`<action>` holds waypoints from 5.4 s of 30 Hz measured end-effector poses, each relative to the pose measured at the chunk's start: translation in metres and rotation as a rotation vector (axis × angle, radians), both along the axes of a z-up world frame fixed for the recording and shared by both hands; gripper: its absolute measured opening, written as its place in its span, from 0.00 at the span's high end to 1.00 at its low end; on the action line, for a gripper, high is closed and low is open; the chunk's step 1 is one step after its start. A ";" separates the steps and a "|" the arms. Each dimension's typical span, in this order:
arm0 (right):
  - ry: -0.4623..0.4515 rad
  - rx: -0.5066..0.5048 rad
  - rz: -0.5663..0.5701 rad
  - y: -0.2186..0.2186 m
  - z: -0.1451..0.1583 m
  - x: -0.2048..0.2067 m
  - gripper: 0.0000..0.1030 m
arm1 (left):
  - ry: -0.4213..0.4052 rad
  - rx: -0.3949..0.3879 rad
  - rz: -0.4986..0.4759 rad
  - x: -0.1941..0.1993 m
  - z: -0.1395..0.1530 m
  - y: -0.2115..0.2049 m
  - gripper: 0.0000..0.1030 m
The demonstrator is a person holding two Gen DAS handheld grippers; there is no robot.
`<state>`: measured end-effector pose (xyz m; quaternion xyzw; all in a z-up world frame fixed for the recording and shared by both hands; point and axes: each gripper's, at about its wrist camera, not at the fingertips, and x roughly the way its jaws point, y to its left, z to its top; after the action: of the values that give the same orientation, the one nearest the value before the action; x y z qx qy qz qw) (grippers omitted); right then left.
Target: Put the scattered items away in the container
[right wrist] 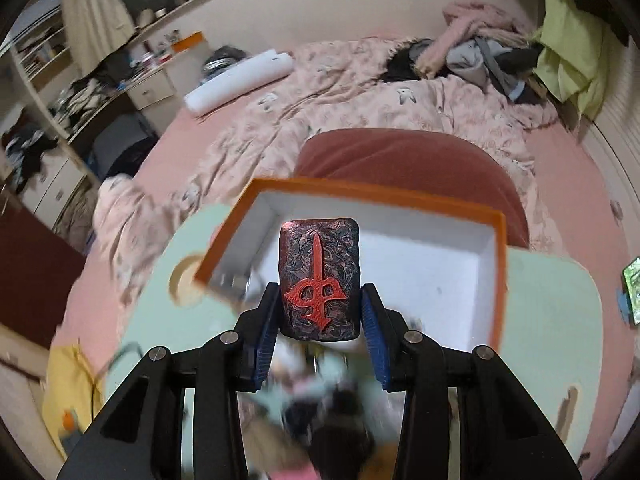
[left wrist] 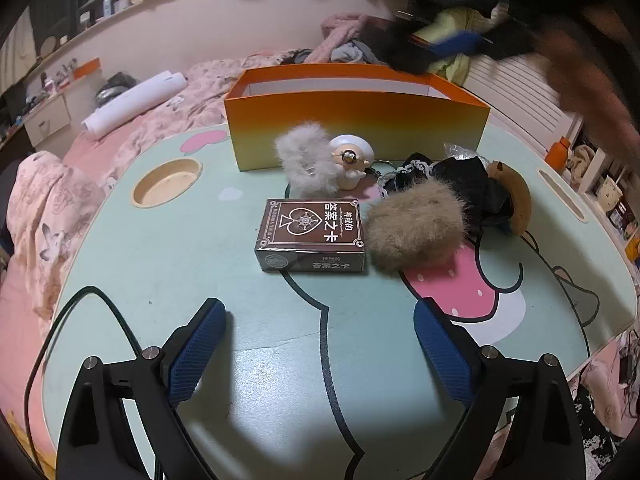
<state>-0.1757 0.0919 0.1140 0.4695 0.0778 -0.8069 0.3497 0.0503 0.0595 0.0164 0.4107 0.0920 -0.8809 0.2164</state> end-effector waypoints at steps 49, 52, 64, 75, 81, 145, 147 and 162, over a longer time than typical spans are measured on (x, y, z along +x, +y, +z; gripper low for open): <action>0.102 0.043 -0.101 0.103 -0.049 0.056 0.50 | -0.127 0.250 0.027 -0.154 0.064 -0.078 0.07; 0.088 0.046 -0.126 0.107 -0.053 0.053 0.50 | -0.158 0.178 0.023 -0.163 0.054 -0.069 0.07; 0.070 0.047 -0.161 0.111 -0.057 0.050 0.50 | -0.153 0.170 0.029 -0.161 0.055 -0.065 0.07; 0.073 0.053 -0.154 0.109 -0.057 0.053 0.50 | -0.153 0.164 0.028 -0.161 0.055 -0.069 0.07; 0.071 0.053 -0.154 0.109 -0.057 0.054 0.50 | -0.144 0.150 0.034 -0.160 0.057 -0.068 0.07; 0.045 0.018 -0.182 0.121 -0.058 0.046 0.50 | -0.320 0.270 -0.064 -0.225 0.027 -0.064 0.91; 0.045 0.017 -0.185 0.122 -0.058 0.045 0.50 | -0.270 0.278 -0.073 -0.219 0.044 -0.066 1.00; 0.041 0.020 -0.174 0.117 -0.060 0.047 0.50 | -0.383 0.305 -0.112 -0.221 0.041 -0.059 0.58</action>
<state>-0.1287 0.2093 0.0543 0.4613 0.0520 -0.8430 0.2717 -0.1708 0.0003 0.0573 0.6026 0.1583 -0.7735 0.1159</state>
